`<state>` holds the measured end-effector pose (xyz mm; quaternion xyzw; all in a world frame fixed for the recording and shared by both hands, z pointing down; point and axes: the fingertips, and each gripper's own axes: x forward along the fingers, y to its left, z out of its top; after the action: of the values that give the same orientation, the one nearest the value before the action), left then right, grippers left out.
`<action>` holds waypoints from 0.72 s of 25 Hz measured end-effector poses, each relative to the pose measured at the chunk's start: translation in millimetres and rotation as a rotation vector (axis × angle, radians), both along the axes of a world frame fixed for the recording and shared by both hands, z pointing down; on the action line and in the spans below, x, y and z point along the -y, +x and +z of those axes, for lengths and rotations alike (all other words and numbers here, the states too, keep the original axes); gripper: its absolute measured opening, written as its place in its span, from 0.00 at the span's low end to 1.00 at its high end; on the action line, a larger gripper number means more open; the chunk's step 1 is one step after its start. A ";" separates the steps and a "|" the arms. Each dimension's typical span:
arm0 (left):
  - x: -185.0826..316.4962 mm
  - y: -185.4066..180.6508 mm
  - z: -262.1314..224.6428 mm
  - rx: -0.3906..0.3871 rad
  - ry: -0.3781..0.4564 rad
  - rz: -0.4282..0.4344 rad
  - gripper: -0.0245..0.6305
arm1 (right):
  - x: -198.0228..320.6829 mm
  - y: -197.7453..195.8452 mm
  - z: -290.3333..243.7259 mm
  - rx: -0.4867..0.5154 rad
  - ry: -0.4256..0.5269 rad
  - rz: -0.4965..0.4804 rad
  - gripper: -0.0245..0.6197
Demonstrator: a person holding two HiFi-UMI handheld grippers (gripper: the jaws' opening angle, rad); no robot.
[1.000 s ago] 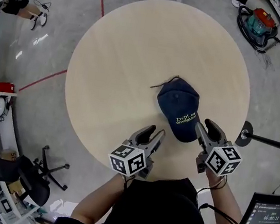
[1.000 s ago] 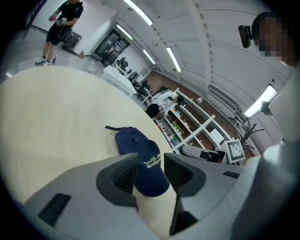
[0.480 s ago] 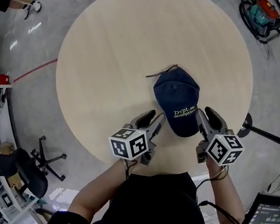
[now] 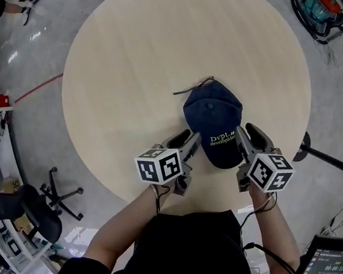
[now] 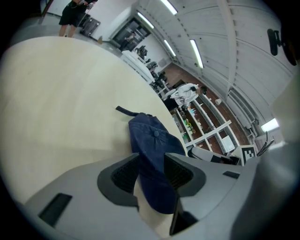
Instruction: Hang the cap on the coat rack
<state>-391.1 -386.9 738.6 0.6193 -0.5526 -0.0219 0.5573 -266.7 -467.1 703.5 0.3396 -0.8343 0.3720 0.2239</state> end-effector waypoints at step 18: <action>10.3 0.8 8.4 0.025 -0.036 0.020 0.24 | 10.3 -20.5 26.1 -0.069 -0.102 -0.051 0.12</action>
<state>-390.2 -397.2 747.1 0.6151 -0.5536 0.0015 0.5615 -287.3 -477.4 729.6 0.3190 -0.8145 0.3963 0.2789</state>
